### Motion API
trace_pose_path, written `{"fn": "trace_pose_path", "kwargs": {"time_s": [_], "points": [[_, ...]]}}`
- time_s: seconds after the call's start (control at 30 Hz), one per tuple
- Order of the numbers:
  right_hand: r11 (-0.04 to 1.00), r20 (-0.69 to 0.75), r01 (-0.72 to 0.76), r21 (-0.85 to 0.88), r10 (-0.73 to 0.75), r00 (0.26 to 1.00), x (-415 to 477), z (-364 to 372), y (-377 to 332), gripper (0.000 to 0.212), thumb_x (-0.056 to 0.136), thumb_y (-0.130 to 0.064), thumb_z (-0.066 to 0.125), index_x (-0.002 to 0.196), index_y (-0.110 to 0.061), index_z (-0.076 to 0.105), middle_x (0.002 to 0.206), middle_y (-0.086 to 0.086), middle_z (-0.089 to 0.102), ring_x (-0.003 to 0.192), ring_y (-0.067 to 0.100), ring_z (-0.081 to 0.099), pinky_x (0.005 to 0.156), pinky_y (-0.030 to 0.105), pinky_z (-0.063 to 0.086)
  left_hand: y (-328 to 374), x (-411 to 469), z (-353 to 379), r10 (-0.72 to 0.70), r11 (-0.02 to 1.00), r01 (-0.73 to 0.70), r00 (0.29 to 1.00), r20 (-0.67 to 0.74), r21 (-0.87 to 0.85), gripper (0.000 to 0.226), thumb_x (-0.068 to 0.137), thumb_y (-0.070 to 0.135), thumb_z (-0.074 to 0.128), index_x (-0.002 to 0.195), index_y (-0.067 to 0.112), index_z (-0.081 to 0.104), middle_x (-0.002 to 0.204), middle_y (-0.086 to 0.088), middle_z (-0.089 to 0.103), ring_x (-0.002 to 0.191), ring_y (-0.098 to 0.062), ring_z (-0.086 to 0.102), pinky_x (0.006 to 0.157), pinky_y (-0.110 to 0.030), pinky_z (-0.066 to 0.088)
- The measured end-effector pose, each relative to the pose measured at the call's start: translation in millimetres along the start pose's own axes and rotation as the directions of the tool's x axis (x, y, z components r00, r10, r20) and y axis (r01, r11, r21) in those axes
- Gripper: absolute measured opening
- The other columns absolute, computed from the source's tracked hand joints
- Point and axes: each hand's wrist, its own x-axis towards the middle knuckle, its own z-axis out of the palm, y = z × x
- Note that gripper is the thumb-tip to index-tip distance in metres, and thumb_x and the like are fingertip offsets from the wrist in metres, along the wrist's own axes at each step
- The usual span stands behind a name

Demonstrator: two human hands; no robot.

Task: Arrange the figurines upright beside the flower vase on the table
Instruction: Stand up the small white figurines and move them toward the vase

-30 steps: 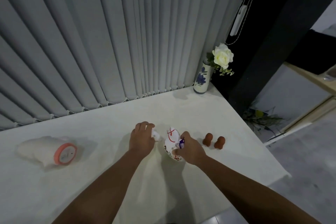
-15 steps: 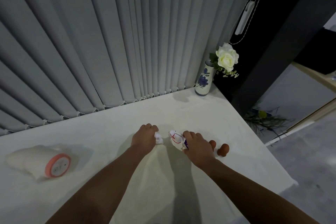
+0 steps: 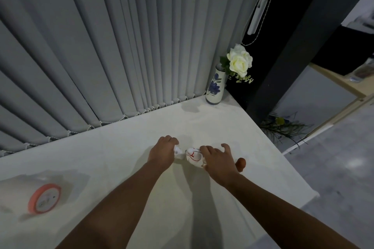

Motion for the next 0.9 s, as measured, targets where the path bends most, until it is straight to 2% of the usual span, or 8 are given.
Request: {"fn": "trace_pose_path", "kwargs": {"time_s": [0.13, 0.33, 0.47, 0.63, 0.8, 0.9], "points": [[0.998, 0.069, -0.02, 0.053, 0.017, 0.997, 4, -1, 2, 0.041, 0.086, -0.019, 0.053, 0.125, -0.02, 0.04, 0.123, -0.001, 0.061, 0.104, 0.022, 0.064, 0.115, 0.048, 0.016, -2, 0, -1, -0.004, 0.999, 0.004, 1.0, 0.007, -0.031, 0.04, 0.082, 0.0, 0.048, 0.117, 0.016, 0.058, 0.121, -0.004, 0.058, 0.113, -0.025, 0.048, 0.088, -0.04, 0.047], [0.987, 0.134, -0.069, 0.142, 0.05, 0.99, 7, -1, 3, 0.042, 0.086, -0.021, 0.052, 0.126, -0.023, 0.038, 0.126, -0.003, 0.058, 0.112, 0.019, 0.06, 0.117, 0.048, 0.015, -6, -3, -6, 0.027, 0.999, -0.025, 0.999, 0.043, -0.039, 0.044, 0.084, 0.004, 0.049, 0.125, 0.018, 0.055, 0.13, -0.002, 0.056, 0.122, -0.023, 0.047, 0.096, -0.037, 0.044], [0.977, 0.147, -0.105, 0.185, 0.078, 0.986, 4, -4, 0, 0.046, 0.086, -0.018, 0.051, 0.13, -0.023, 0.037, 0.132, -0.002, 0.053, 0.122, 0.021, 0.052, 0.118, 0.048, 0.015, -6, -7, -12, 0.055, 0.998, -0.056, 0.998, 0.012, 0.016, 0.045, 0.086, 0.005, 0.048, 0.129, 0.018, 0.054, 0.135, -0.002, 0.056, 0.126, -0.022, 0.047, 0.101, -0.032, 0.039], [0.941, 0.101, -0.133, 0.312, 0.106, 0.989, -1, -14, -4, 0.059, 0.08, -0.014, 0.053, 0.136, -0.023, 0.038, 0.14, -0.003, 0.047, 0.131, 0.021, 0.039, 0.115, 0.04, 0.025, -12, -15, -27, 0.041, 0.998, -0.04, 0.999, -0.03, 0.045, 0.05, 0.087, 0.002, 0.045, 0.134, 0.018, 0.05, 0.14, -0.002, 0.053, 0.131, -0.022, 0.043, 0.106, -0.031, 0.035], [0.936, 0.028, -0.098, 0.338, 0.094, 0.995, 2, -38, -23, 0.065, 0.081, -0.021, 0.058, 0.142, -0.024, 0.034, 0.153, -0.001, 0.032, 0.142, 0.026, 0.023, 0.119, 0.043, 0.019, -29, -30, -38, -0.037, 0.997, 0.042, 0.995, -0.089, 0.062, 0.044, 0.086, 0.01, 0.052, 0.129, 0.021, 0.053, 0.135, -0.001, 0.057, 0.125, -0.024, 0.048, 0.102, -0.034, 0.037], [0.917, -0.011, -0.042, 0.397, 0.05, 0.999, 9, -52, -49, 0.065, 0.082, -0.024, 0.059, 0.142, -0.024, 0.035, 0.155, -0.002, 0.029, 0.143, 0.028, 0.019, 0.118, 0.04, 0.018, -44, -44, -46, -0.087, 0.99, 0.104, 0.984, -0.158, 0.096, 0.04, 0.086, 0.016, 0.054, 0.126, 0.022, 0.054, 0.131, -0.002, 0.059, 0.121, -0.024, 0.052, 0.102, -0.035, 0.037]]}}
